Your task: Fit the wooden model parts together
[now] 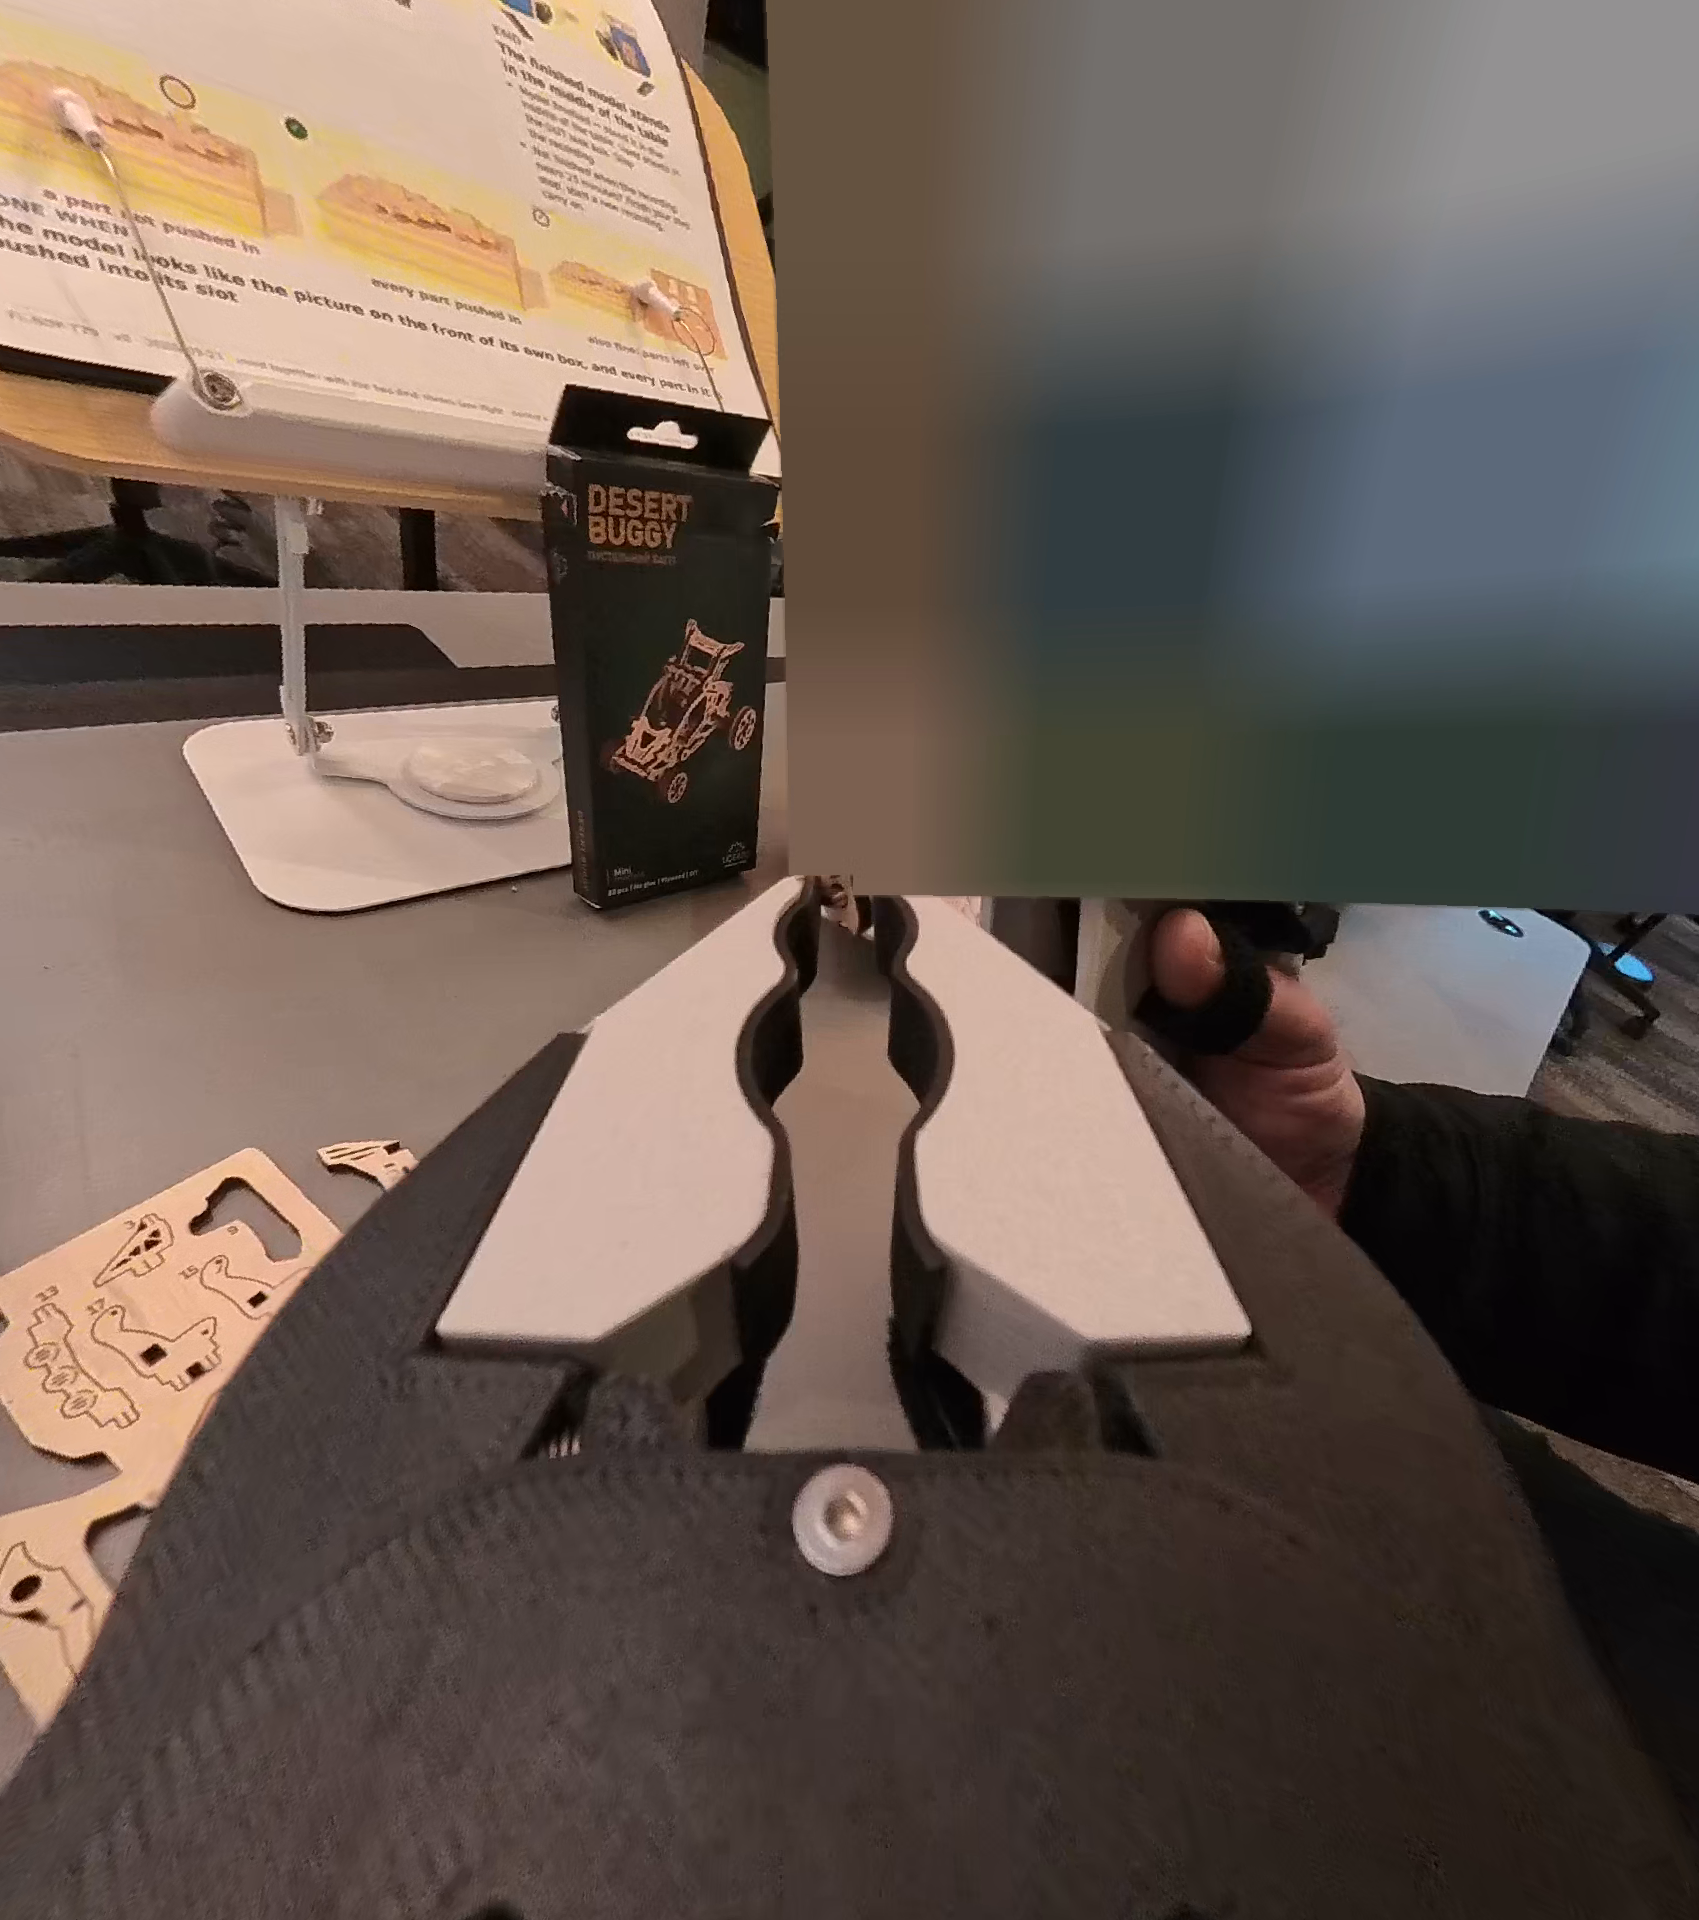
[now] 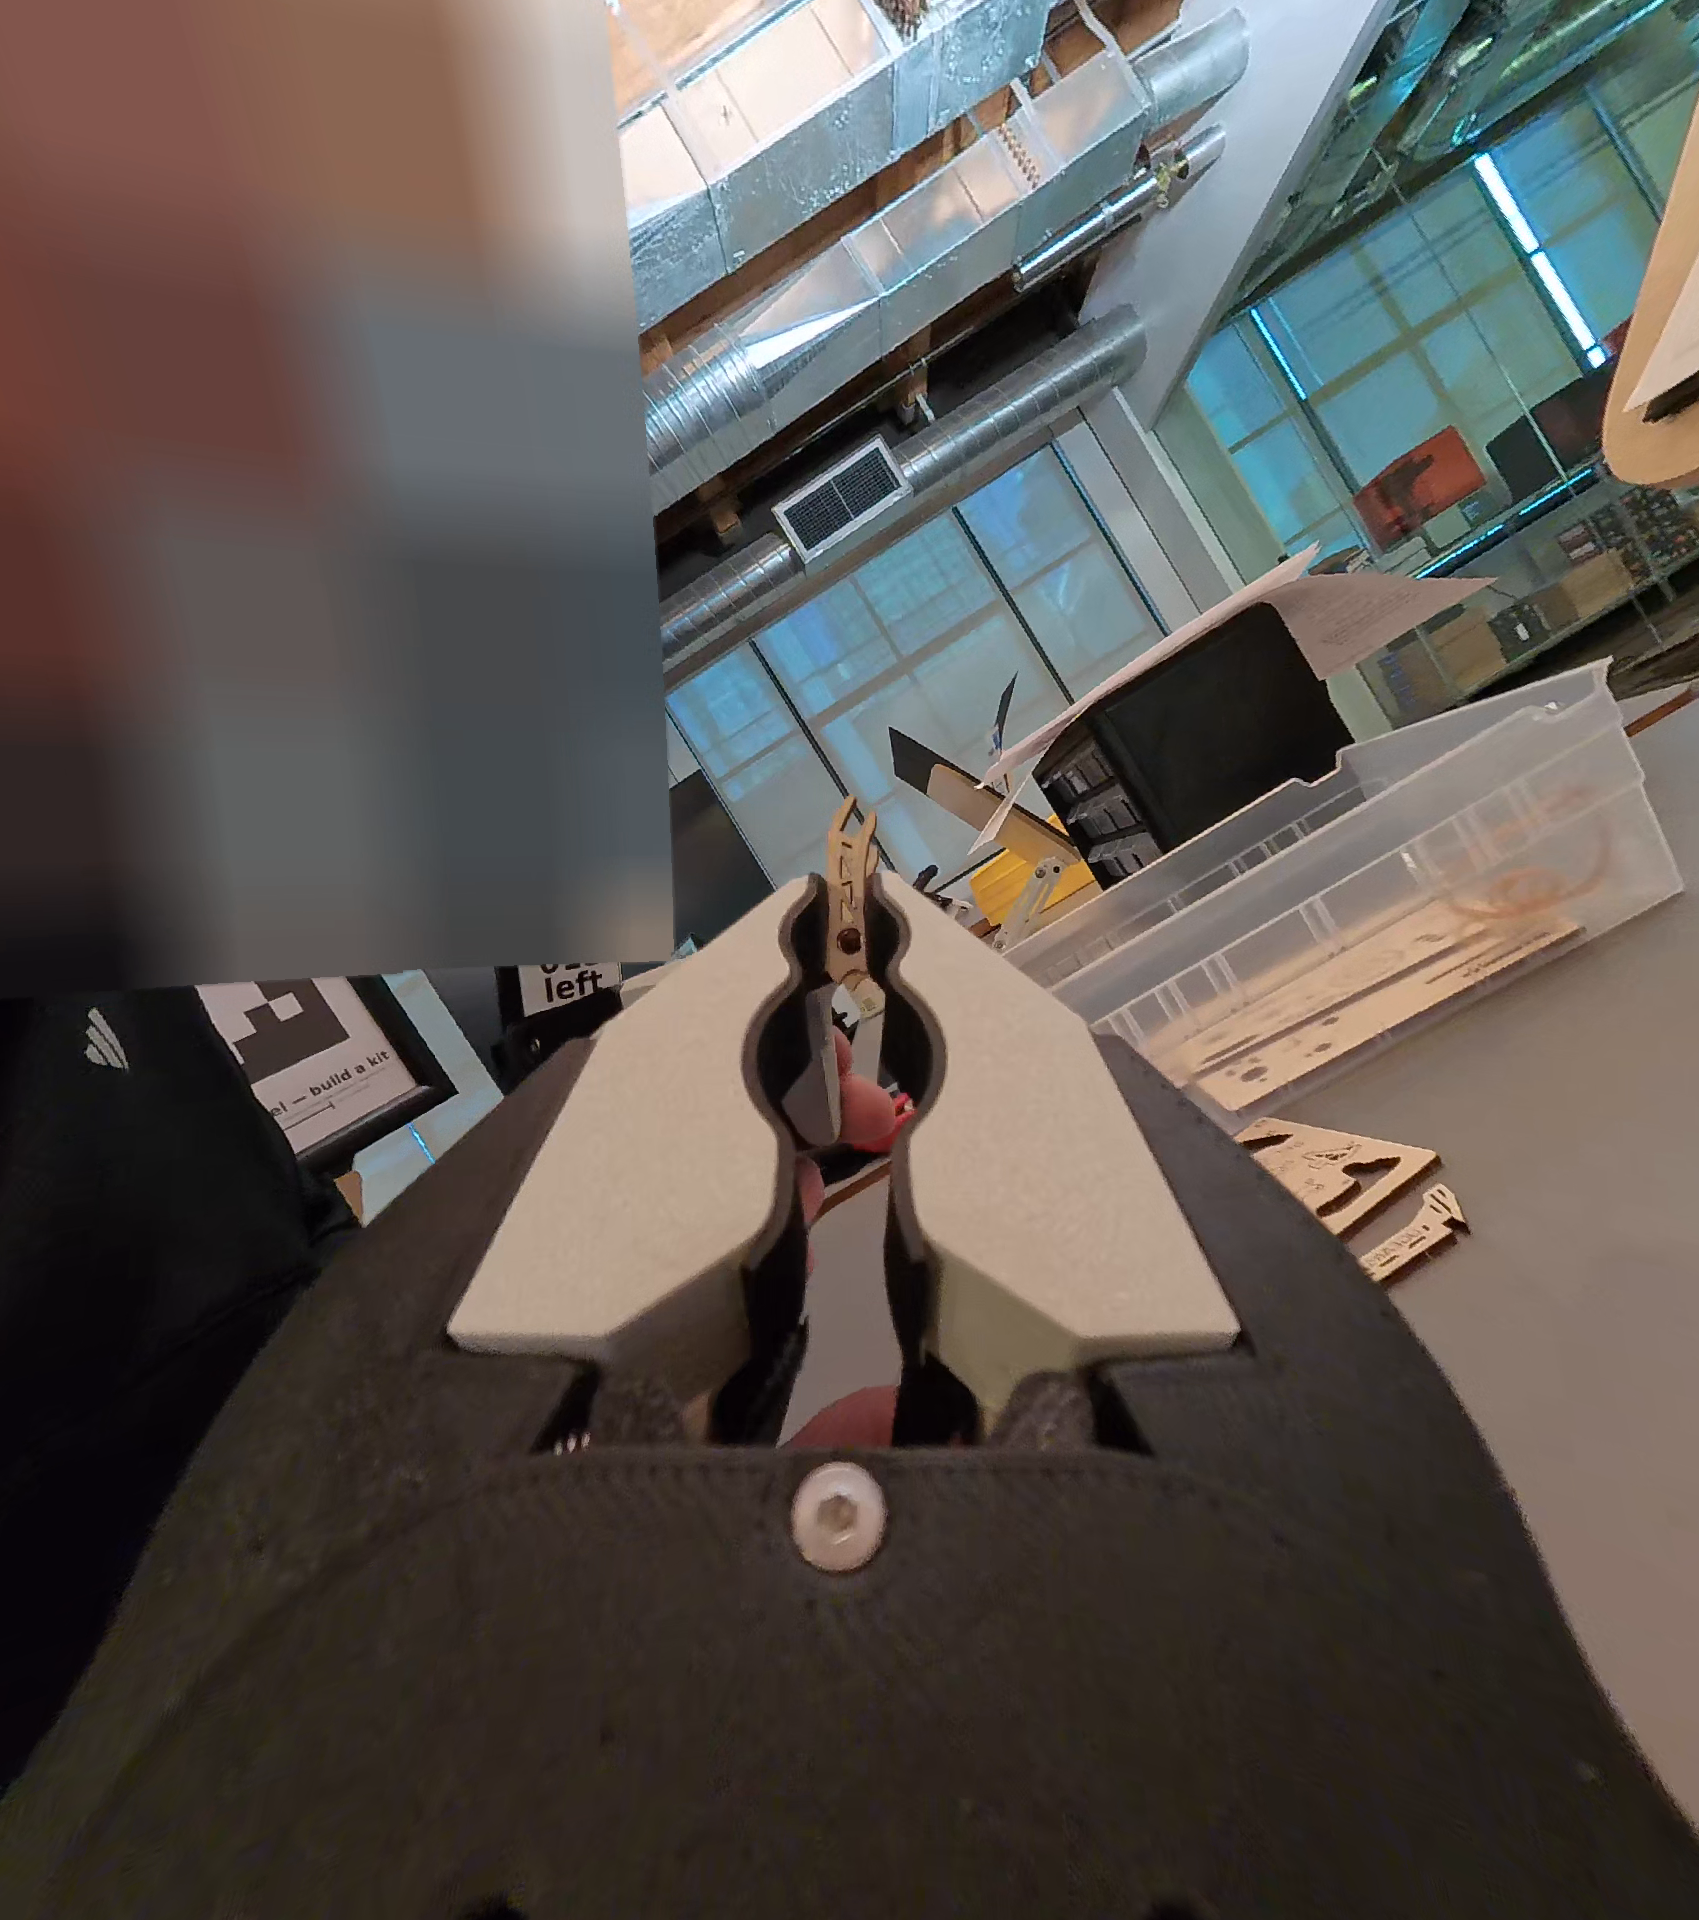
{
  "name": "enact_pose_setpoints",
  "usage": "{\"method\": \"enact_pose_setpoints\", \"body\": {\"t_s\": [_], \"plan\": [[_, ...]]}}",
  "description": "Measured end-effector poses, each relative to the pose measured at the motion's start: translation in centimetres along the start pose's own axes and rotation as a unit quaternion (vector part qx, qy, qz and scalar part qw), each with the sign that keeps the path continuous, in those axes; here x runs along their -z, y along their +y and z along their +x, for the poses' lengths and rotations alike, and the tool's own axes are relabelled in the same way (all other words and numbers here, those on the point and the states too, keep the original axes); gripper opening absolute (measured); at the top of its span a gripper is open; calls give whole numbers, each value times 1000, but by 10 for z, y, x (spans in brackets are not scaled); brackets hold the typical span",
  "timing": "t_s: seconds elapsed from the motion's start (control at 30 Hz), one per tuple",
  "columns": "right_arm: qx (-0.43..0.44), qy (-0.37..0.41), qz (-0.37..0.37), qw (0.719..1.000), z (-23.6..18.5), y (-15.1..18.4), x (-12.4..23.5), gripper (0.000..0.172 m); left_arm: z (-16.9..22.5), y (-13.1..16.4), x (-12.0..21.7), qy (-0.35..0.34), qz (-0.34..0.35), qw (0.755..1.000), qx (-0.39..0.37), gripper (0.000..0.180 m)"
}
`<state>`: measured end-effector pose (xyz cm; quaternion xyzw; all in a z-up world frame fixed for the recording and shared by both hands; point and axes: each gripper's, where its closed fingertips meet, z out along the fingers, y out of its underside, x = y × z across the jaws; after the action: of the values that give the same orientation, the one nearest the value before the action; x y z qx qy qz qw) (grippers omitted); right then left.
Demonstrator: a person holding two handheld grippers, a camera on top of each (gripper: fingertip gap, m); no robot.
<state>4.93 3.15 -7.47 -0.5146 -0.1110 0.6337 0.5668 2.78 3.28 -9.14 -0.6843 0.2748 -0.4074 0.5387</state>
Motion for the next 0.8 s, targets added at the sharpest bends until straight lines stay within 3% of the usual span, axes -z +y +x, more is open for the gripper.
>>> {"method": "enact_pose_setpoints", "body": {"t_s": [0.03, 0.3, 0.8], "plan": [[4, 0, -1, 1000, 0, 0, 0, 5, 0, 0, 0, 2, 0, 1000, 8, 7], [38, -3, -11, 999, -4, -2, -2, 5, 0, 1, -1, 25, 16, 997, 70, 7], [7, -23, 21, 999, -6, -6, -1, 5, 6, -7, 0, -8, 24, 999, 35, 7]]}}
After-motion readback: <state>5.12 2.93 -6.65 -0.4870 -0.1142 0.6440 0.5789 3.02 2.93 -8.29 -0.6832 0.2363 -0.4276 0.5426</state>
